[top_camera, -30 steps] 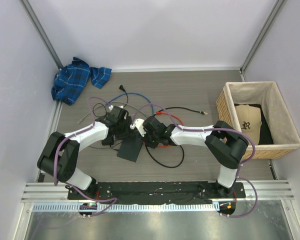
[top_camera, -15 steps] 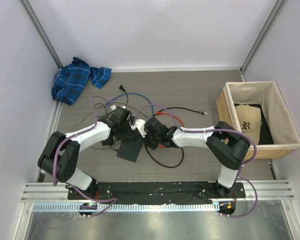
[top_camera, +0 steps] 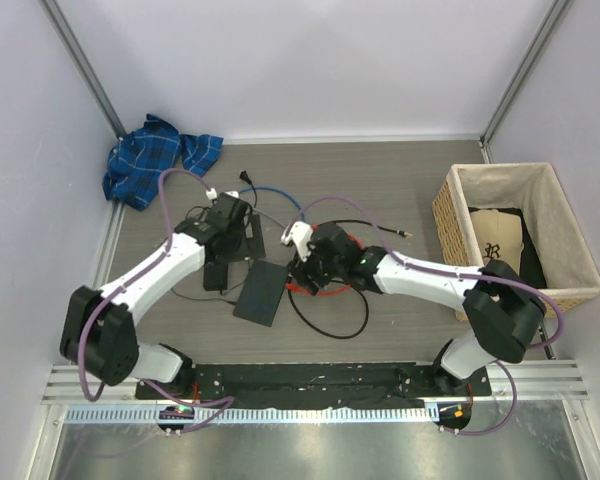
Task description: Insert the plug into the switch port
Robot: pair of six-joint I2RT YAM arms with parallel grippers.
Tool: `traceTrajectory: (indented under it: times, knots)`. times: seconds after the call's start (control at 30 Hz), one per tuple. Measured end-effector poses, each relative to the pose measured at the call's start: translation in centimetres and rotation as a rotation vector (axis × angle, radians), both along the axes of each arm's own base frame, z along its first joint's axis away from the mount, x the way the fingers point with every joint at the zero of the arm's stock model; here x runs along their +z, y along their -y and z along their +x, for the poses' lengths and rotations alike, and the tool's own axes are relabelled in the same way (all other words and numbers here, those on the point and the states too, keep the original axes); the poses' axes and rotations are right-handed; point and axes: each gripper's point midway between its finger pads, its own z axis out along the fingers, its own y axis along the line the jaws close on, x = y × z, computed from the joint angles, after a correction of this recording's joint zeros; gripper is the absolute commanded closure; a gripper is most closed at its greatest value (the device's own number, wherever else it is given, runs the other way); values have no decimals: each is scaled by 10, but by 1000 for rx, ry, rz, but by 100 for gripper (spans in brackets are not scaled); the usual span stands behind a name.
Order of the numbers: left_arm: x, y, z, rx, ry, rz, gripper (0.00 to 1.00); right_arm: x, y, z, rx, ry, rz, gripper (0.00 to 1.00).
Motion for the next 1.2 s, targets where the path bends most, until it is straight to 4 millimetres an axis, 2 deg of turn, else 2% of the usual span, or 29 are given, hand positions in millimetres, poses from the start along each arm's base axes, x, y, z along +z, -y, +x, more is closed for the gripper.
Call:
traceTrajectory:
  times: [0.07, 0.23, 0.33, 0.4, 0.5, 0.63, 0.77, 0.9, 1.03, 1.13, 1.17, 1.2]
  knots:
    - [22, -9, 5, 8, 54, 8, 0, 11, 10, 17, -39, 12, 15, 32]
    - [82, -35, 8, 23, 231, 28, 0, 38, 33, 79, -160, 54, 44, 34]
    - [107, -49, 6, 32, 325, 51, 0, 45, 34, 116, -210, 74, 53, 34]
    - [117, -57, 4, 41, 375, 73, 0, 43, 29, 136, -230, 82, 52, 35]
    - [115, -68, 1, 52, 397, 116, 0, 31, 20, 163, -252, 87, 36, 37]
    - [100, -77, -3, 58, 375, 165, 0, 3, 6, 196, -279, 81, 7, 41]
    - [99, -83, -4, 73, 379, 186, 0, -27, 0, 218, -312, 74, -34, 49]
    - [105, -85, -5, 82, 398, 183, 0, -45, -2, 229, -337, 66, -54, 55]
    - [109, -87, -7, 87, 414, 175, 0, -46, -5, 234, -352, 65, -41, 65]
    - [111, -90, -7, 98, 422, 172, 0, -48, -6, 233, -358, 55, -35, 81]
    - [111, -90, -7, 99, 422, 172, 0, -49, -7, 233, -358, 51, -31, 93]
    - [112, -91, -7, 102, 423, 171, 0, -49, -8, 234, -363, 50, -26, 98]
